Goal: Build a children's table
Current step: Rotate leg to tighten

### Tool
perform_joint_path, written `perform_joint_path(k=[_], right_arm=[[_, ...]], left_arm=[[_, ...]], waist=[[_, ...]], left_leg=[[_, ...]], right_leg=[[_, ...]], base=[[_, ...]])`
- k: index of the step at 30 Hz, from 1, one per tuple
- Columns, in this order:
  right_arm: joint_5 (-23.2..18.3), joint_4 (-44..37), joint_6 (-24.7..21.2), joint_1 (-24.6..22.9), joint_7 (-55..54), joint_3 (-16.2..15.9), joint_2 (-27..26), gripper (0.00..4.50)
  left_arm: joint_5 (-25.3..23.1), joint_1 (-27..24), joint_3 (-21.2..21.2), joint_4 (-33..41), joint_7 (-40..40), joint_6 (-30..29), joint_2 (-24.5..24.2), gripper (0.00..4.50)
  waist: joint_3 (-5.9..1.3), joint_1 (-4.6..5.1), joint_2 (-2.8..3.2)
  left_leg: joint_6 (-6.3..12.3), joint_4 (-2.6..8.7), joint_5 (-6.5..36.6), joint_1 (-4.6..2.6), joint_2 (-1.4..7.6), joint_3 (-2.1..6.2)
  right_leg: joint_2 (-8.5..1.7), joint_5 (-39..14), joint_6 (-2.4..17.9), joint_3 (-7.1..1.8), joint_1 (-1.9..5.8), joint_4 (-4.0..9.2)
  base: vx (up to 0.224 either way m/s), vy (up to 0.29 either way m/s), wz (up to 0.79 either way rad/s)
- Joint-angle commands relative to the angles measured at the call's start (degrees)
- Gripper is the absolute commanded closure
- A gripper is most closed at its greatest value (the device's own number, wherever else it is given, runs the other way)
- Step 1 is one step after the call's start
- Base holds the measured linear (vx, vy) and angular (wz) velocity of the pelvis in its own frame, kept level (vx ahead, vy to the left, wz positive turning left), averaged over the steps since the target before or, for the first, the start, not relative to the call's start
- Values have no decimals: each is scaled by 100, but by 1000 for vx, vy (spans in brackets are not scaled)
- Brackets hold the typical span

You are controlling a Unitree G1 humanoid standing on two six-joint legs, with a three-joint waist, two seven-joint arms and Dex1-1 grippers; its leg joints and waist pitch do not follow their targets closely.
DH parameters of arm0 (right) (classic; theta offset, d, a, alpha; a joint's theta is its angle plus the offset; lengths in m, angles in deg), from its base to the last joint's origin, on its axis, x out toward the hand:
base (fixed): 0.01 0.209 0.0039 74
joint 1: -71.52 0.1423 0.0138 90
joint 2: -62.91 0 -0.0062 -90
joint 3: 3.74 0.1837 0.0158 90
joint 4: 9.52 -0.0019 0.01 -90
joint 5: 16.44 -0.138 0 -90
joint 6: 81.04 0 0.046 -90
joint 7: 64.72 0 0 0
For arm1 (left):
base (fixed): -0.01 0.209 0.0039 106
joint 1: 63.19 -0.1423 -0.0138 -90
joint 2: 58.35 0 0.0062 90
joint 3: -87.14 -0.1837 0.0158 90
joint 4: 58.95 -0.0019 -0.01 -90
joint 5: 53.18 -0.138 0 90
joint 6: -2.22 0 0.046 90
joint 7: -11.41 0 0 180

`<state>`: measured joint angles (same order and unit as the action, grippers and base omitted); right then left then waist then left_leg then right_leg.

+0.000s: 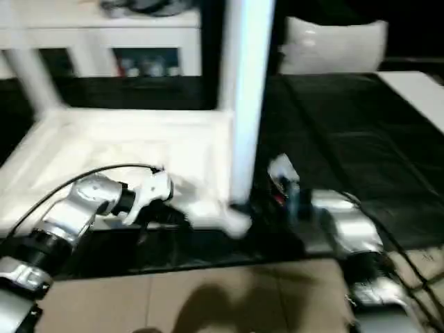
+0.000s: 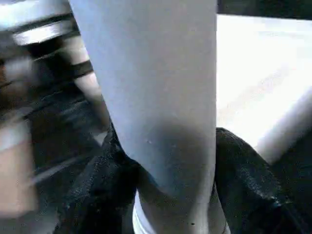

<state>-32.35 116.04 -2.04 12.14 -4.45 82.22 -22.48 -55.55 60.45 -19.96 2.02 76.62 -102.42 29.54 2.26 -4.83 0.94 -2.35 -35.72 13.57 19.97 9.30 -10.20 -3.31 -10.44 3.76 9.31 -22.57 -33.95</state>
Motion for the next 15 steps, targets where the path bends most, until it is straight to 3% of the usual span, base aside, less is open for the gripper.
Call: perform_joint_path(k=[1,2,4,6,7,8,10,15], right_arm=[[342,207,-541,24,-1109,-82,-270,244],[391,98,-729,75,-1546,-44,-486,247],[500,42,-690,133,-1925,-54,-672,247],[541,288,-378,277,-2113,-4,-896,247],[525,387,-281,321,-2127,23,-942,247],[516,491,-180,367,-2159,50,-985,195],[520,489,-136,376,-2167,67,-962,195],[397,-52,-97,69,-1692,147,-655,143]], left_arm=[[319,84,-41,499,-116,-143,470,450],[277,138,26,468,-489,-297,674,450],[246,216,80,358,-787,-328,839,450],[130,304,89,247,-1111,-338,988,450],[104,316,92,237,-1168,-342,1015,450],[78,331,102,225,-1236,-350,1048,450],[22,348,89,203,-1271,-321,1028,450],[-64,290,76,164,-1139,-14,733,450]], waist=[[-359,-33,-58],[-362,-23,-62],[-374,-5,-97],[-388,-24,-89],[-388,-23,-75],[-384,-29,-70],[-384,-39,-19],[-409,-89,-41]], left_leg=[[366,410,177,36,457,234],[386,407,127,37,460,234],[462,390,-19,56,429,222],[573,372,-127,84,366,187],[595,375,-134,79,375,189],[614,376,-120,74,381,190],[656,387,-85,55,449,219],[766,366,-267,54,489,222]], right_leg=[[-721,-1962,175,-447,397,549],[-720,-1849,218,-461,397,526],[-721,-1686,268,-466,398,506],[-710,-1693,202,-465,404,508],[-697,-1720,183,-453,393,513],[-695,-1732,181,-452,391,525],[-703,-1615,229,-452,374,502],[-739,-979,511,-499,378,387]], base=[[0,0,0],[0,0,0],[0,0,0],[0,0,0],[0,0,0],[0,0,0],[0,0,0],[0,0,0]])
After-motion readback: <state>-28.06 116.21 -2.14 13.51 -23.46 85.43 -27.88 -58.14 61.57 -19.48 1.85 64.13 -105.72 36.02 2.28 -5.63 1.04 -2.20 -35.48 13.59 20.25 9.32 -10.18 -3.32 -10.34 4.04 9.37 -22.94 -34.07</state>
